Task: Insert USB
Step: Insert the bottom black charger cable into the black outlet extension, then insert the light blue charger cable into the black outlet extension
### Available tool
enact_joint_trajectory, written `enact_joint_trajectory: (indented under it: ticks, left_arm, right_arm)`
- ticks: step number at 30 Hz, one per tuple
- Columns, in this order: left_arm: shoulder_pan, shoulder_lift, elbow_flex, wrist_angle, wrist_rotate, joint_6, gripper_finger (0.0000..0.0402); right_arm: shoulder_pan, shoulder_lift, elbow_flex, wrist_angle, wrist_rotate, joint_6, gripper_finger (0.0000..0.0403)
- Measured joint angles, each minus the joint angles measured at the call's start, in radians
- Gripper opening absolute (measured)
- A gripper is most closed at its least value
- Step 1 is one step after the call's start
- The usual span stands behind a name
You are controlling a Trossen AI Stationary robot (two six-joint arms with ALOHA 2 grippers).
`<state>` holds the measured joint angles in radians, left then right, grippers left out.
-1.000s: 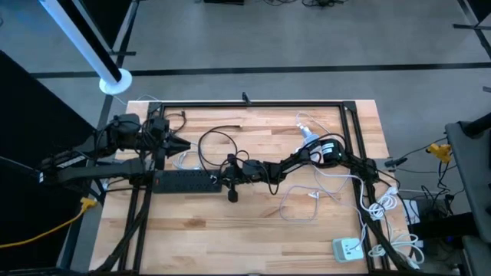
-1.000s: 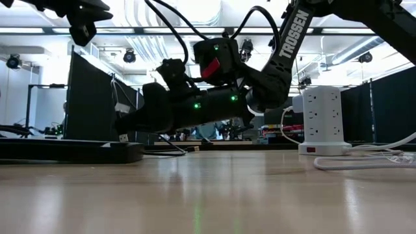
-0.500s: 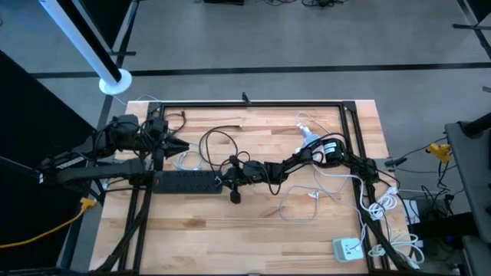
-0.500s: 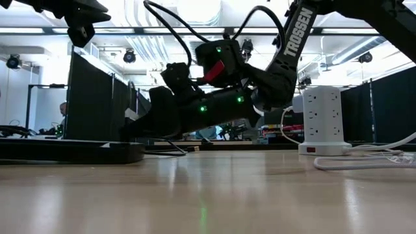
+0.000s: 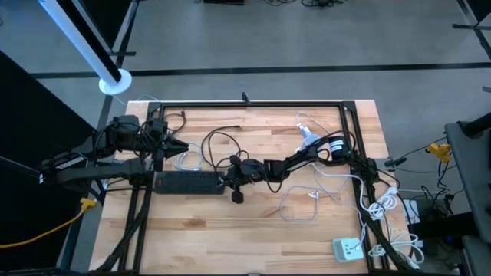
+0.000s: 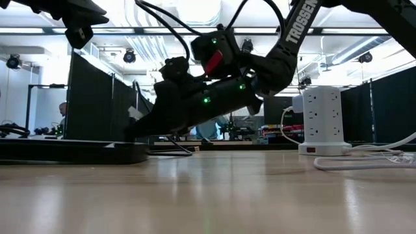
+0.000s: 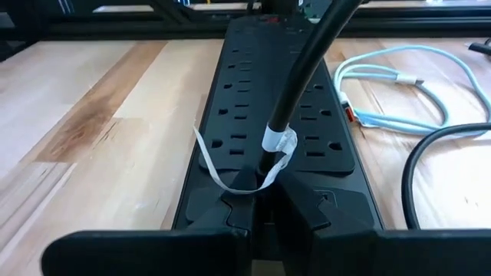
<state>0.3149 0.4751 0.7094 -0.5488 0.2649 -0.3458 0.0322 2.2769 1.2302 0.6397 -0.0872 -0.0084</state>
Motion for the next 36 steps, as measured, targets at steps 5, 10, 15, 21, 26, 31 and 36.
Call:
enact_joint_trajectory:
  ticks: [5, 10, 15, 21, 26, 31, 36]
  left_arm:
    - [0.000, 0.003, 0.000, 0.000, 0.000, -0.017, 0.0064]
    - [-0.002, 0.027, 0.042, -0.001, 0.000, -0.019, 0.0056]
    - [-0.002, 0.040, 0.117, 0.000, 0.013, 0.024, 0.0038]
    - [-0.002, 0.025, 0.166, -0.016, 0.015, 0.033, 0.0028]
    - [-0.002, 0.000, 0.167, -0.058, 0.015, 0.026, 0.0027]
    - [-0.002, -0.017, 0.163, -0.102, 0.015, 0.030, 0.0027]
    - [-0.002, -0.019, 0.138, -0.105, 0.004, 0.044, 0.0027]
  right_arm:
    - [0.002, -0.069, 0.003, -0.107, 0.000, -0.090, 0.0018]
    - [0.003, -0.118, 0.041, -0.251, 0.008, -0.107, 0.0026]
    - [0.003, -0.141, 0.114, -0.438, 0.008, -0.111, 0.0117]
    - [0.005, -0.181, 0.229, -0.704, 0.001, -0.070, 0.0237]
    - [0.006, -0.253, 0.315, -0.914, 0.001, -0.028, 0.0310]
    - [-0.002, -0.340, 0.349, -1.085, 0.023, 0.061, 0.0344]
    - [-0.016, -0.440, 0.350, -1.186, 0.045, 0.201, 0.0344]
